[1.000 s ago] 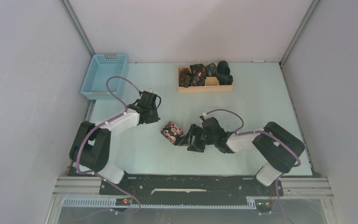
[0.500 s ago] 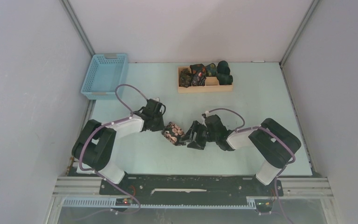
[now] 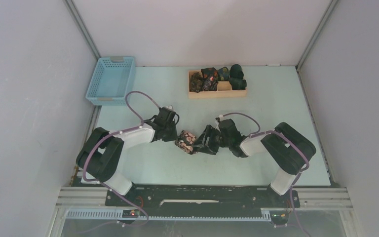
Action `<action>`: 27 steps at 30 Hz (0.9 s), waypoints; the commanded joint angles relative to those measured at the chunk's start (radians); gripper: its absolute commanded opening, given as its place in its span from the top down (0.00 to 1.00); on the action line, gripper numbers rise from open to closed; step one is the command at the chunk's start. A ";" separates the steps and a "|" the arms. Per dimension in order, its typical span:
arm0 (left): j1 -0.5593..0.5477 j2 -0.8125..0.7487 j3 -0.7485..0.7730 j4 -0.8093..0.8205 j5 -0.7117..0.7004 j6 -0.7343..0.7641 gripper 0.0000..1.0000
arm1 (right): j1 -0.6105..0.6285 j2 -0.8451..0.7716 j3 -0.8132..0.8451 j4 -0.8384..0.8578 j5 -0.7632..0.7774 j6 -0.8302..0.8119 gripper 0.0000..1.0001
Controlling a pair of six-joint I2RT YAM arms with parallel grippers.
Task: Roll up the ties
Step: Pick up the tie at the center of the board.
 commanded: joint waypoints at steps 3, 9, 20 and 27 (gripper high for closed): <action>-0.020 -0.011 -0.012 -0.009 0.008 -0.023 0.82 | -0.008 0.040 -0.006 -0.023 0.060 -0.031 0.39; -0.024 -0.009 -0.014 -0.009 0.007 -0.025 0.83 | -0.010 0.038 0.031 -0.028 0.066 -0.034 0.43; -0.040 -0.001 -0.014 -0.005 0.010 -0.030 0.83 | -0.017 0.068 0.091 -0.027 0.065 -0.024 0.54; -0.054 0.009 -0.023 0.020 0.020 -0.048 0.83 | -0.019 0.086 0.133 -0.035 0.065 -0.019 0.77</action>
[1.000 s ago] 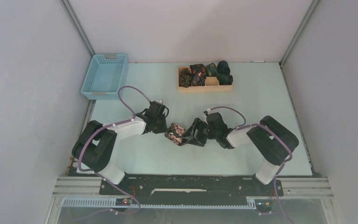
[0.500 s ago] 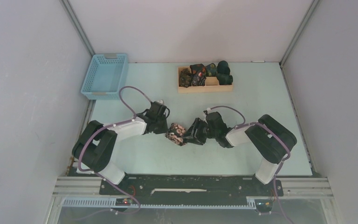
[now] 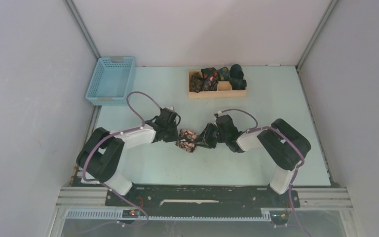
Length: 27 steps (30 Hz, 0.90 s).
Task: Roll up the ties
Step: Pick up the tie at the center of the board.
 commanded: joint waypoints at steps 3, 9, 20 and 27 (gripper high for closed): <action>-0.033 0.005 -0.028 0.025 0.028 -0.030 0.83 | -0.003 0.042 0.064 -0.003 0.039 -0.011 0.90; -0.038 -0.019 -0.048 0.042 0.041 -0.038 0.83 | -0.015 0.051 0.075 0.007 0.016 -0.015 1.00; -0.035 -0.185 -0.043 -0.099 -0.082 -0.013 0.69 | -0.075 -0.053 0.075 -0.070 -0.039 -0.075 1.00; -0.023 -0.296 -0.030 -0.188 -0.151 -0.003 0.64 | -0.098 -0.077 0.075 -0.068 -0.083 -0.095 1.00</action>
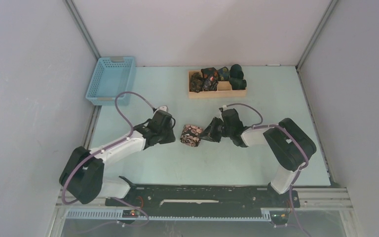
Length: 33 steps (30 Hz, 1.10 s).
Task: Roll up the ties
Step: Pick up the tie at the center of the board.
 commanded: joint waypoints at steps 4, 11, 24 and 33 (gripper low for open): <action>0.005 -0.156 0.033 -0.140 -0.100 0.016 0.64 | -0.036 -0.065 0.031 0.006 -0.047 -0.031 1.00; 0.007 -0.276 0.072 -0.296 -0.149 0.043 0.65 | -0.083 -0.102 0.067 -0.023 -0.057 -0.042 1.00; 0.007 -0.515 0.066 -0.475 -0.222 0.084 0.64 | -0.199 -0.134 0.182 -0.113 -0.065 -0.080 1.00; 0.007 -0.580 0.097 -0.531 -0.278 0.132 0.64 | -0.334 -0.120 0.364 -0.280 -0.016 -0.159 1.00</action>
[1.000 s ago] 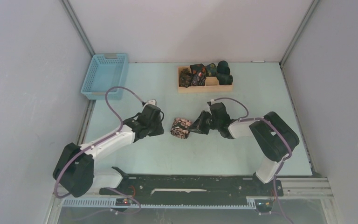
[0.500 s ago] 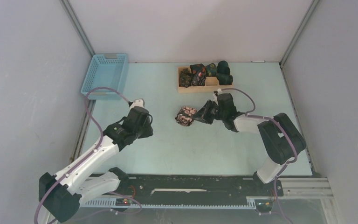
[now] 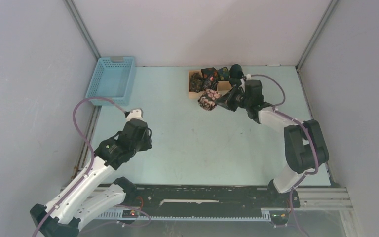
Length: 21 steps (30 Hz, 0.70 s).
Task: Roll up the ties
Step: Pick up the tie at the center of the board, then place the tie in the storage box.
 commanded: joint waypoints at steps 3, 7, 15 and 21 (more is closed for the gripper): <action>0.002 -0.025 0.040 -0.014 -0.053 0.067 0.63 | -0.092 -0.009 0.153 -0.104 0.056 -0.080 1.00; 0.003 -0.017 0.030 0.003 -0.038 0.073 0.63 | -0.149 0.037 0.222 -0.127 0.086 -0.096 1.00; 0.002 -0.004 0.027 0.008 -0.037 0.075 0.63 | -0.177 0.186 0.424 -0.257 0.176 -0.164 1.00; 0.004 -0.008 0.024 0.013 -0.035 0.075 0.63 | -0.173 0.304 0.550 -0.323 0.225 -0.215 1.00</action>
